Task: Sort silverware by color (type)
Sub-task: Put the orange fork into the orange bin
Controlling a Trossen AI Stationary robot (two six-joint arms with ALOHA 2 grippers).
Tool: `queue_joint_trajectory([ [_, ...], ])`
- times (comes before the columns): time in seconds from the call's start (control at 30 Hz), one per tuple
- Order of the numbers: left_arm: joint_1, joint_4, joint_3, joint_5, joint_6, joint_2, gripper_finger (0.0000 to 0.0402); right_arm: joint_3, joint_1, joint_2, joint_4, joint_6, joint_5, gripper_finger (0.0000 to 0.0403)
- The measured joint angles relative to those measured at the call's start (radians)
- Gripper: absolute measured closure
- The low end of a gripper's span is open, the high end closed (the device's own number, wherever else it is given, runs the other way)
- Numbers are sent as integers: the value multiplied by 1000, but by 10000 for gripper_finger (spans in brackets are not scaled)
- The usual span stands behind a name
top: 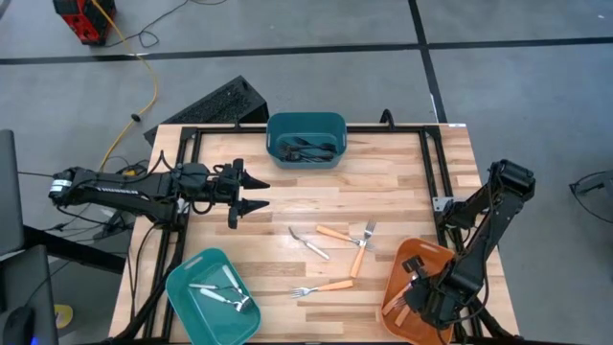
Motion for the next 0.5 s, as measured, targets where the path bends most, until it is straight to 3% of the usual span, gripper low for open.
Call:
queue_joint_trajectory([
  [0.3,0,-1,0,0,1,0,167,0,-32,45,24,-52,0,354],
  [0.5,0,3,0,0,1,0,167,14,-46,173,47,-119,-113,352],
])
